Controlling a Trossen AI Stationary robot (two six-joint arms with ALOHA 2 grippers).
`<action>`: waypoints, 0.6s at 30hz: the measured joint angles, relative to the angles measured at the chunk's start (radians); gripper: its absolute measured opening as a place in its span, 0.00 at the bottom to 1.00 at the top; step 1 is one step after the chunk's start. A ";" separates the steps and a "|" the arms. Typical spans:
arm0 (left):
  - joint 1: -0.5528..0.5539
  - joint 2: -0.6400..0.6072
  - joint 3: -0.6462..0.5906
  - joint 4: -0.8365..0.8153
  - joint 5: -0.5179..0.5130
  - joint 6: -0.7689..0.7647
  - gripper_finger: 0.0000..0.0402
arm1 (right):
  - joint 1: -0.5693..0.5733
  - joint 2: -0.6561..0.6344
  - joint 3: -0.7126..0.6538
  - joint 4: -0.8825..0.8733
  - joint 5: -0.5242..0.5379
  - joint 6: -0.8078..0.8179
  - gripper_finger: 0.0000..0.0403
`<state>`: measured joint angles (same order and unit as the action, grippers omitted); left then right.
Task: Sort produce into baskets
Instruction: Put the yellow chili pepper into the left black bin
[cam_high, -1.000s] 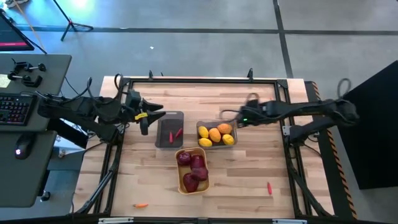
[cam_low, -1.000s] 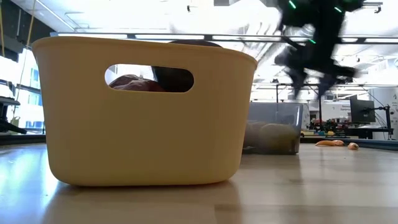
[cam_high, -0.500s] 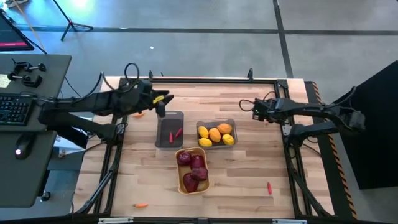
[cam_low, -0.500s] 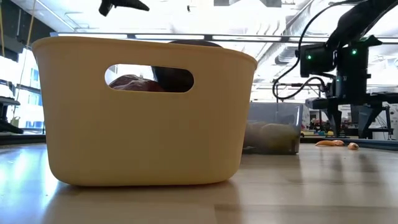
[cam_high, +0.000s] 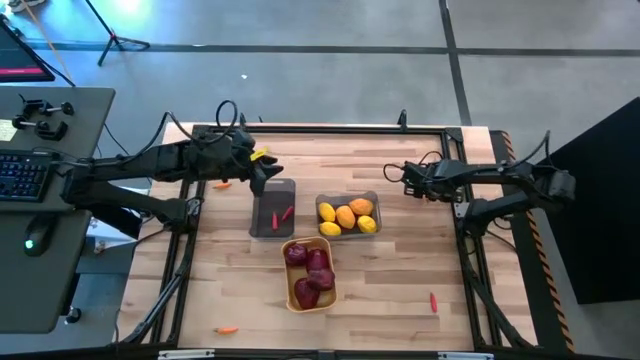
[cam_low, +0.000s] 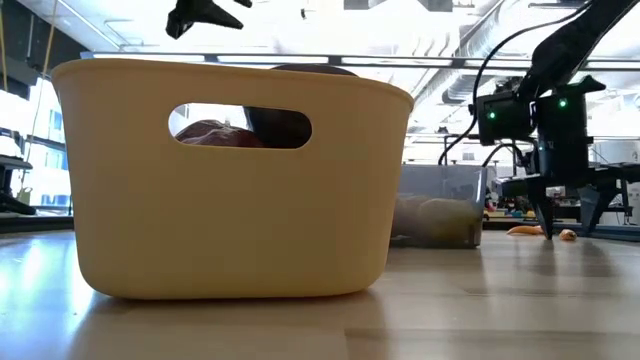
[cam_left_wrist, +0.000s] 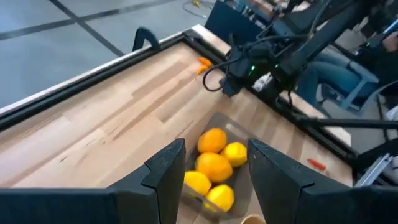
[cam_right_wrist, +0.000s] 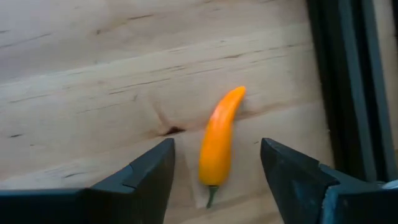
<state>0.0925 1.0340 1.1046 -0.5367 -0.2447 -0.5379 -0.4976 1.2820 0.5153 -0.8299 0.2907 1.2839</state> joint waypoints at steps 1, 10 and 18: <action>0.000 -0.001 0.000 -0.011 0.000 0.000 0.39 | 0.000 0.008 0.002 0.000 -0.002 0.000 0.53; 0.000 -0.117 0.000 -0.056 -0.066 0.001 0.39 | 0.003 0.017 0.007 0.062 -0.006 -0.010 0.05; 0.000 -0.296 0.000 -0.056 -0.204 0.026 0.39 | 0.077 -0.034 0.167 0.335 0.073 -0.204 0.02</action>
<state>0.0921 0.7384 1.1042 -0.5922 -0.4490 -0.5119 -0.4204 1.2484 0.6827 -0.4950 0.3633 1.0794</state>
